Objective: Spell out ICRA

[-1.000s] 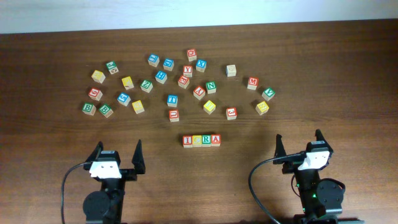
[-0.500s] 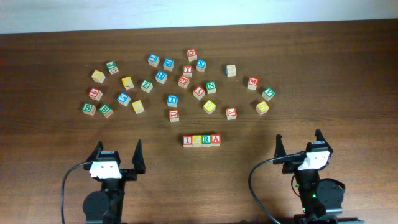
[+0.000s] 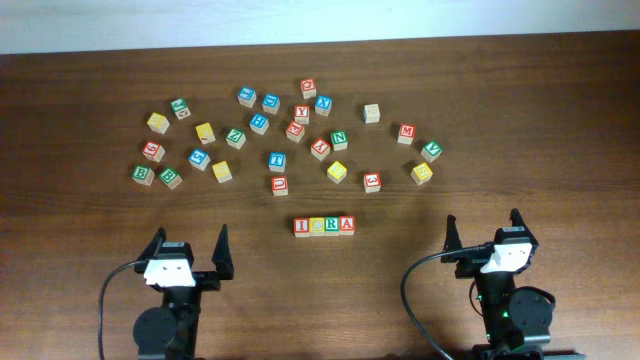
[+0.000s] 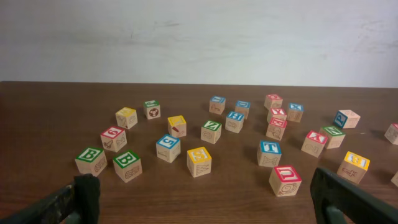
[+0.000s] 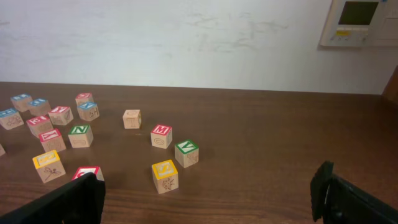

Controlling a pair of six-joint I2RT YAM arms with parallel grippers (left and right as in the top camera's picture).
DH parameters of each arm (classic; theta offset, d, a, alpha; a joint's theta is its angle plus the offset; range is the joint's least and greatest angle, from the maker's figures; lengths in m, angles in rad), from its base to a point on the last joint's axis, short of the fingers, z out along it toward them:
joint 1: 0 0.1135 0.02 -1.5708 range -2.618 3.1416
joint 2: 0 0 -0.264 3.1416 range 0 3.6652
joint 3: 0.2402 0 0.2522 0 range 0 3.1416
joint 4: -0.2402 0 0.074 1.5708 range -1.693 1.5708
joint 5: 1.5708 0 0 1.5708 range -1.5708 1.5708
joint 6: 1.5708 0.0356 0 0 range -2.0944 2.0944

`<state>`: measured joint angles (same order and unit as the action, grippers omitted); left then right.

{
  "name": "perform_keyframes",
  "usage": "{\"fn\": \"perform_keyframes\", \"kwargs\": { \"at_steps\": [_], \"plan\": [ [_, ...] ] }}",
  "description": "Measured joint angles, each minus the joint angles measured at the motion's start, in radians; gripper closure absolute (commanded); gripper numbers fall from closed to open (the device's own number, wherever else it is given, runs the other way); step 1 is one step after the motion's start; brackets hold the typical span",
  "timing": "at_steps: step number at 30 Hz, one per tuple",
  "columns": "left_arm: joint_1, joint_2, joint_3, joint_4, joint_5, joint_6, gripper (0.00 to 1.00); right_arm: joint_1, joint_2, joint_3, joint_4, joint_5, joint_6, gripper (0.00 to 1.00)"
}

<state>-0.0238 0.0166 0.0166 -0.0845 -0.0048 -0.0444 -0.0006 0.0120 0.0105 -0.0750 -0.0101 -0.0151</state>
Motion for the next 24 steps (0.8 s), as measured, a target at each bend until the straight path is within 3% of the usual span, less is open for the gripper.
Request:
{"fn": "perform_keyframes", "kwargs": {
  "at_steps": [24],
  "plan": [
    [0.000, 0.000, 0.000, 0.000, 0.000, 0.000, 0.01, 0.000, 0.000, 0.000, 0.000, 0.000, -0.008, 0.02]
  ]
}}
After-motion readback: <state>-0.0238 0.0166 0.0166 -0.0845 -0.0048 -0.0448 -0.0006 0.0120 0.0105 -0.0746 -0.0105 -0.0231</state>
